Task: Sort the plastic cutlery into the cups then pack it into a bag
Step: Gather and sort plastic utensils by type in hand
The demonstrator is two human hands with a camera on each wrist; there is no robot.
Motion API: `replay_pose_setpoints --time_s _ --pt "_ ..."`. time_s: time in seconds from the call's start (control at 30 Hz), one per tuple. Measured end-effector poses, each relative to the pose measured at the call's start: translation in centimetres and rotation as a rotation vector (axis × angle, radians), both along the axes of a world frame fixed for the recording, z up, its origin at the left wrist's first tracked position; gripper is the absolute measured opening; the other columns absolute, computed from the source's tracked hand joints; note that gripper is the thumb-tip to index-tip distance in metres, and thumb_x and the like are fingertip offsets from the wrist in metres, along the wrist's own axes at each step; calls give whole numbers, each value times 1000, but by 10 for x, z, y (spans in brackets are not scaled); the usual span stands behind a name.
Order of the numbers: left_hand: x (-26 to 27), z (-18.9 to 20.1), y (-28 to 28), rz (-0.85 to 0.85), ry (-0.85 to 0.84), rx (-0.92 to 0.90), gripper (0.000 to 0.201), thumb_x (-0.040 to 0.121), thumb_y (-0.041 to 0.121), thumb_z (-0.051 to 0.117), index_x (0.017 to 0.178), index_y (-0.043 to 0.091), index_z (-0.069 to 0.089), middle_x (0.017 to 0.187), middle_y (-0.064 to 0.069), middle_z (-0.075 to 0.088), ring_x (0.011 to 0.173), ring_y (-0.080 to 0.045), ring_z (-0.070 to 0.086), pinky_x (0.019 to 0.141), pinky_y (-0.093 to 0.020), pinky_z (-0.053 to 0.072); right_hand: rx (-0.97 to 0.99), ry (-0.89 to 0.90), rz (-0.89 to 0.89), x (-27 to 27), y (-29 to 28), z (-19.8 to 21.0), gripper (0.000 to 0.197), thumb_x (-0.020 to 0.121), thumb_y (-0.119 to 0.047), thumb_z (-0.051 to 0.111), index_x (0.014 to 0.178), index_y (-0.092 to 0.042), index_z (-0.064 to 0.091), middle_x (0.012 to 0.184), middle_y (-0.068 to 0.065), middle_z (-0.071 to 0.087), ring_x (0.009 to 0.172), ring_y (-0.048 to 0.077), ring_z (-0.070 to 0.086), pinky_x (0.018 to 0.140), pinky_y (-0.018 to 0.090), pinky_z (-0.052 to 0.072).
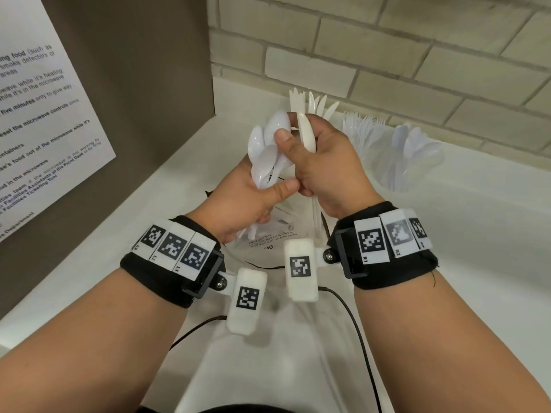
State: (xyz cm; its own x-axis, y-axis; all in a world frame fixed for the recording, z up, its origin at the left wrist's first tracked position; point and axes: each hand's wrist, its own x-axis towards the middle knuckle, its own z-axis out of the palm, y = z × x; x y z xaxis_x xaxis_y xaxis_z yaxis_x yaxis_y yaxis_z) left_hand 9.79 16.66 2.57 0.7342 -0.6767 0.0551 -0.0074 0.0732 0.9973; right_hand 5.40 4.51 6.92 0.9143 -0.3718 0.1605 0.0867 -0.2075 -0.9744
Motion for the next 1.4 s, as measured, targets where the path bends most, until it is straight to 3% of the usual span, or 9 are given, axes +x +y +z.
replay_pose_setpoints --time_s 0.1,0.17,0.33,0.4,0.67,0.83,1.0,1.17,1.4 --pt "1 -1 3 -76 277 -127 10 88 11 60 95 12 53 54 5 45 38 -7 31 40 -20 30 14 19 -11 -1 -1 7 17 96 -25 58 109 -17 65 61 -13 59 37 1 43 38 14 33" --pt "4 -3 8 -221 512 -258 9 83 8 53 86 13 59 54 3 40 33 -4 31 36 -16 29 61 32 35 -5 -1 13 21 96 -30 56 112 -20 64 66 -8 60 36 5 33 38 19 28" --pt "14 -1 18 -654 784 -325 34 67 8 63 98 9 49 54 2 31 30 -4 28 34 -15 32 -15 99 346 -11 -8 16 59 88 -26 66 139 -40 39 68 -2 57 54 13 47 42 25 25" --pt "14 -2 19 -724 821 -304 36 65 7 63 97 8 47 55 -2 38 32 -7 32 37 -17 36 -63 84 396 -10 -8 14 54 87 -21 68 134 -35 45 69 3 56 55 17 48 41 25 26" --pt "6 2 12 -235 254 62 17 84 23 65 81 8 56 64 -2 50 55 -15 49 59 -33 51 -266 146 68 5 -11 1 32 82 -18 71 113 -15 62 70 -6 52 38 0 44 38 11 32" --pt "10 2 17 -203 480 -110 13 91 16 55 98 12 65 68 -1 53 54 -14 48 52 -28 44 -146 199 -106 11 -27 15 48 94 -50 49 123 -11 51 101 2 58 52 8 42 40 20 35" --pt "17 -1 20 -167 519 -124 20 91 22 53 102 15 68 78 -2 63 67 -17 63 63 -36 56 -134 44 -232 33 -55 44 20 101 -15 36 101 -10 55 80 2 54 53 12 43 49 24 41" --pt "28 -2 18 -21 553 -95 18 95 20 52 102 16 67 89 -6 73 92 -27 71 84 -50 55 -151 -223 -246 73 -79 51 24 101 -12 38 103 -19 60 88 1 62 77 8 61 61 8 43" --pt "50 -3 9 52 625 -66 21 95 17 51 108 16 67 110 -5 72 103 -28 68 92 -47 50 -18 -281 -284 131 -106 3 22 97 -11 47 103 -25 63 90 -4 69 93 8 68 77 20 46"
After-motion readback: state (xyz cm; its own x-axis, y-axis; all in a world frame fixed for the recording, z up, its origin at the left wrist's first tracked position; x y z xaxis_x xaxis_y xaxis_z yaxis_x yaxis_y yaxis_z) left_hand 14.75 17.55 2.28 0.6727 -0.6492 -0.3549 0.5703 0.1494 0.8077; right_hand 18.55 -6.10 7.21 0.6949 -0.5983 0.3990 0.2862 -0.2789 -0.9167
